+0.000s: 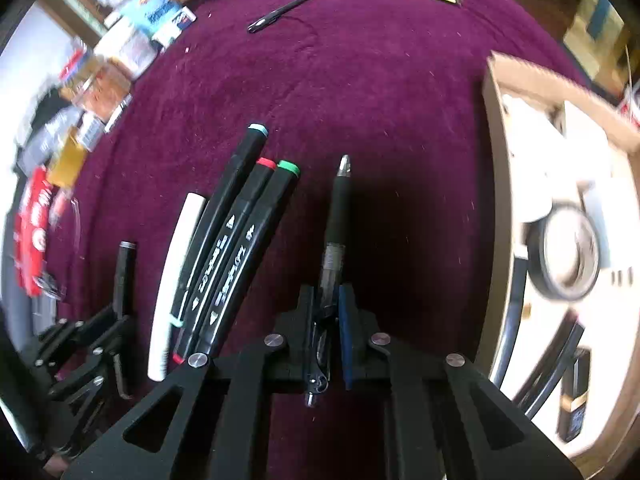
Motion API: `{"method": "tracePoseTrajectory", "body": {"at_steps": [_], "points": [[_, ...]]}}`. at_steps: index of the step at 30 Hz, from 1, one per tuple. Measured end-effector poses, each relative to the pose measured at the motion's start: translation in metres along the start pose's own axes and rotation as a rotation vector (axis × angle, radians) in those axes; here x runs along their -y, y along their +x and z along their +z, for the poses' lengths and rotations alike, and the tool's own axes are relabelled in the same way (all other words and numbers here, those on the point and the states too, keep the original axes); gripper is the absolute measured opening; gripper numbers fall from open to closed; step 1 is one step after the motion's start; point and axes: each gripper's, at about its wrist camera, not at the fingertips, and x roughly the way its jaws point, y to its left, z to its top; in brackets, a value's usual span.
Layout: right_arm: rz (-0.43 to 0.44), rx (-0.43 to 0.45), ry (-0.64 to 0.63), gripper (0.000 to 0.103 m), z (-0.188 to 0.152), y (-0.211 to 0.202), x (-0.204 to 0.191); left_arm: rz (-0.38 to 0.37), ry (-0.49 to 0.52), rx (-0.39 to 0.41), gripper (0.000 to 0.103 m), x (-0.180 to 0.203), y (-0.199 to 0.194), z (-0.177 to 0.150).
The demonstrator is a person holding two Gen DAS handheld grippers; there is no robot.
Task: Organize rigid objects
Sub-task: 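Grasp a black marker with left gripper while right gripper grasps the black pen, then carry the black marker and black pen over the cardboard tray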
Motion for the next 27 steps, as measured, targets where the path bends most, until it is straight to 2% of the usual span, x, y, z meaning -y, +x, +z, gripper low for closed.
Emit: {"method": "tracePoseTrajectory", "body": {"at_steps": [5, 8, 14, 20, 27], "points": [[0.069, 0.019, 0.009, 0.010, -0.018, -0.016, 0.001, -0.041, -0.032, 0.022, 0.012, -0.006, -0.002, -0.002], [0.103, 0.025, 0.006, 0.011, -0.026, -0.024, 0.001, -0.101, -0.093, 0.018, 0.012, -0.017, -0.005, -0.004], [0.164, 0.045, -0.001, 0.011, -0.032, -0.036, -0.002, -0.128, -0.146, 0.025, 0.012, -0.022, -0.012, -0.010], [0.231, 0.063, -0.012, 0.011, -0.033, -0.044, -0.004, -0.146, -0.146, 0.051, 0.012, -0.005, -0.029, -0.005], [0.267, 0.099, 0.016, 0.011, -0.039, -0.064, 0.026, -0.190, -0.107, 0.057, 0.012, 0.029, -0.042, 0.008]]}}
